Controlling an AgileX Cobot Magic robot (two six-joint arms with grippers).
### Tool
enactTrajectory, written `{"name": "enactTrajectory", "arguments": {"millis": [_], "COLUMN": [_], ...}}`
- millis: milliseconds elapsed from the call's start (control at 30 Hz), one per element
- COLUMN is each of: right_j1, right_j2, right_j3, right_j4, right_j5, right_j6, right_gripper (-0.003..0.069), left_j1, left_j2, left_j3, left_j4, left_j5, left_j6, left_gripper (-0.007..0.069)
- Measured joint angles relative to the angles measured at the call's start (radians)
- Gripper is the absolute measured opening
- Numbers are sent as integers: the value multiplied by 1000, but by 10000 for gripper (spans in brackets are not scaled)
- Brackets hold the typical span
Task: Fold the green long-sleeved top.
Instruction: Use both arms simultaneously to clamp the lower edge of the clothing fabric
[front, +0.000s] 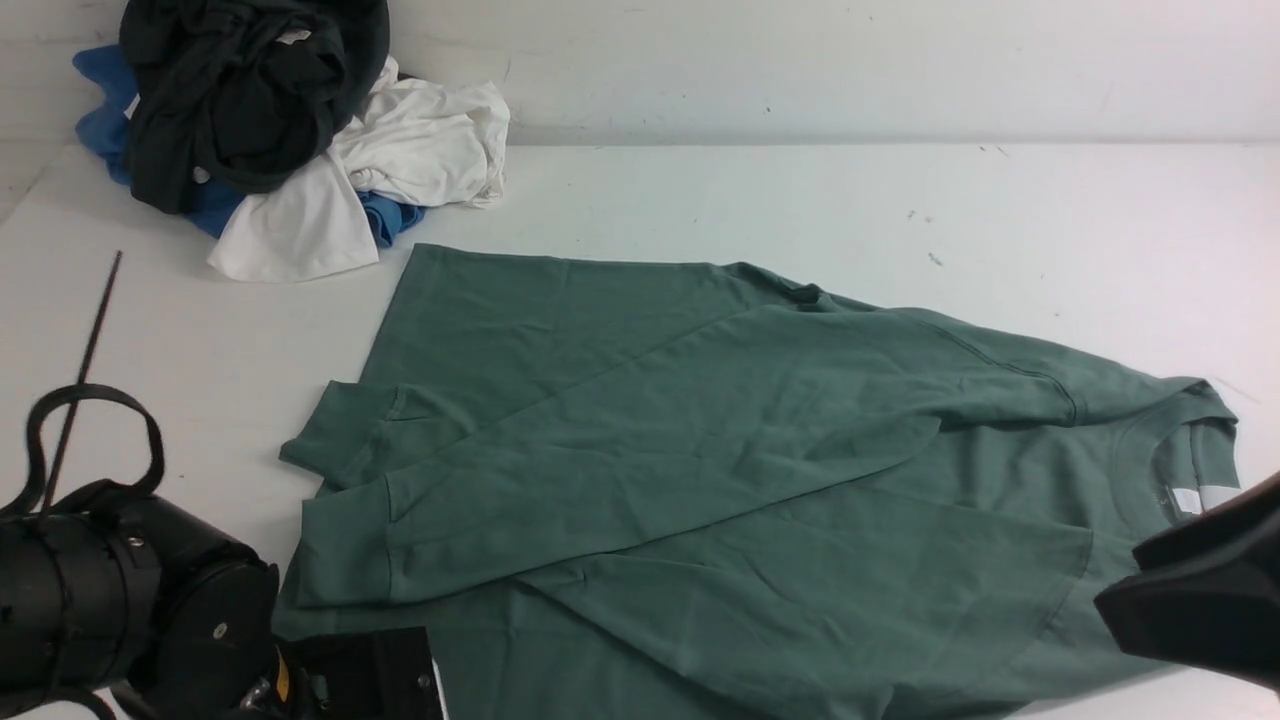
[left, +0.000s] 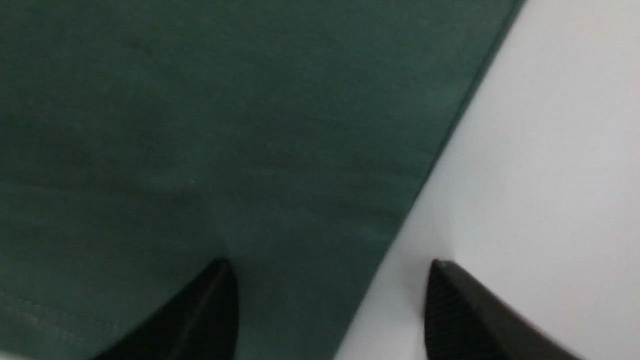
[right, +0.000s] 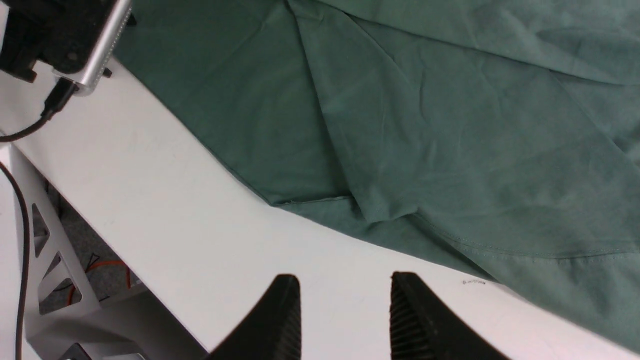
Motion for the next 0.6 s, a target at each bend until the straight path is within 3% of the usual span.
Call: {"name": "enactTrajectory", "arguments": {"millis": [133,367,467,600], "right_j1": [33,46,46,46], "right_j2": [0,0,8,64], "right_j3": [0,16,49,85], "right_j4": [-25,-66,-85,-155], "right_j5": [0,0,0,-1], "right_j6": [0,-16,-25,-26], "right_gripper": [242,242,249,298], "left_j1": [-1,-1,-1,-1], "left_j2": [12,20,29,20], "left_j3": [-13,-24,-45,-79], "left_j4": [26,60,68,71], "left_j5": [13,49,100,178], "left_j6": [-29,-127,-138,-143], "left_gripper": [409,52,7,2]}}
